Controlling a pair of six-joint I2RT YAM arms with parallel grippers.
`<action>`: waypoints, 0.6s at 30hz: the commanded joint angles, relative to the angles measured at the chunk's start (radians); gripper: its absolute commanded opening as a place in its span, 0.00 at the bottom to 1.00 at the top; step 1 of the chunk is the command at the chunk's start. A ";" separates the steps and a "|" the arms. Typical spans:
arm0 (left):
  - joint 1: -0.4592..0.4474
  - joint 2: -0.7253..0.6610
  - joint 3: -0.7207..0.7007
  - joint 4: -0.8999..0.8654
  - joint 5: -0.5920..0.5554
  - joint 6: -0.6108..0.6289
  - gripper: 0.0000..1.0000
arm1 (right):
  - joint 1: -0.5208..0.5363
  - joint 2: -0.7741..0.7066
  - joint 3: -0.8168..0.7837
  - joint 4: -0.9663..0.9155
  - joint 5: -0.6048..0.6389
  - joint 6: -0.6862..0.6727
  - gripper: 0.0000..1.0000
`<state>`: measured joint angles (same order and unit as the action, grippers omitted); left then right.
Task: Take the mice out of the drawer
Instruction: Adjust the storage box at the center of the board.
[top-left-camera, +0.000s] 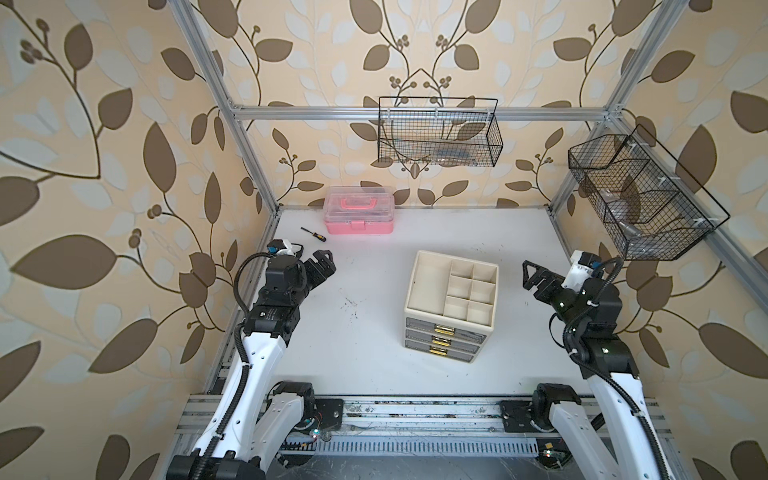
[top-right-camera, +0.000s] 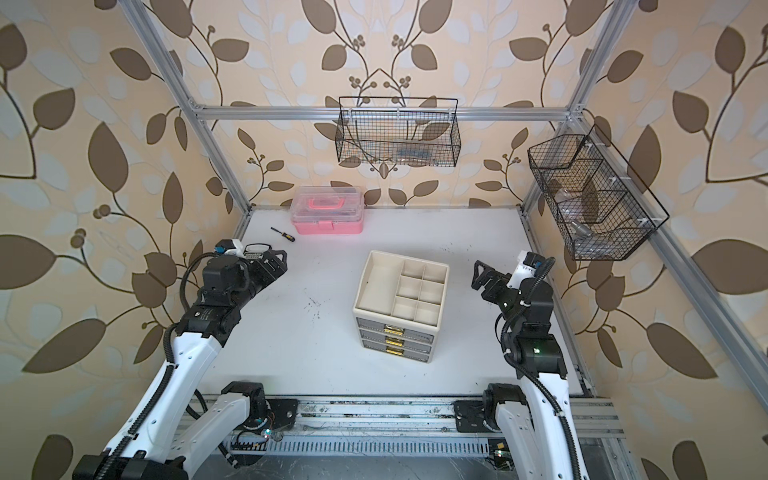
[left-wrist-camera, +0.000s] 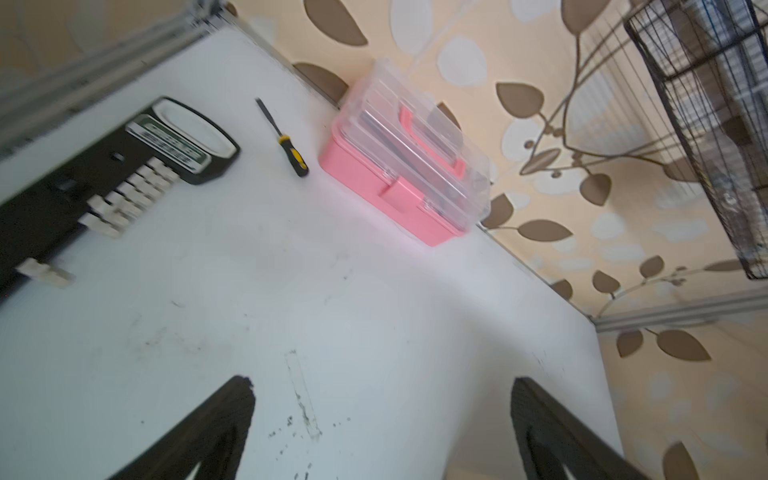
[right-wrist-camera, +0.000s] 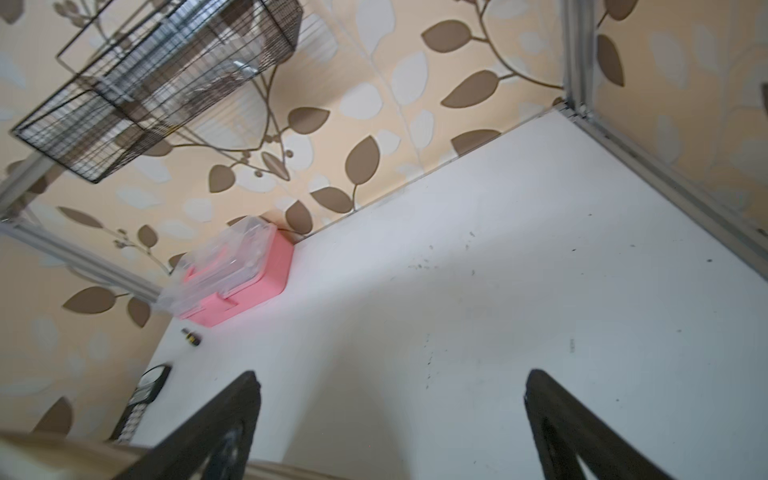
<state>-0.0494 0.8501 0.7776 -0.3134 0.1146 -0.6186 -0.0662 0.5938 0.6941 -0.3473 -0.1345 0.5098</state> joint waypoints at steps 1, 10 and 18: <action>-0.087 -0.036 0.069 -0.133 0.173 -0.039 0.99 | 0.041 -0.035 0.096 -0.250 -0.106 0.052 1.00; -0.496 -0.015 0.104 -0.100 0.156 -0.039 0.99 | 0.201 -0.069 0.156 -0.267 -0.275 0.233 1.00; -0.724 0.079 0.110 0.010 0.095 -0.039 0.99 | 0.538 0.020 0.143 -0.122 -0.094 0.305 1.00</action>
<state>-0.7406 0.9199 0.8627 -0.3817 0.2344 -0.6540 0.4103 0.5701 0.8436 -0.5270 -0.3019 0.7624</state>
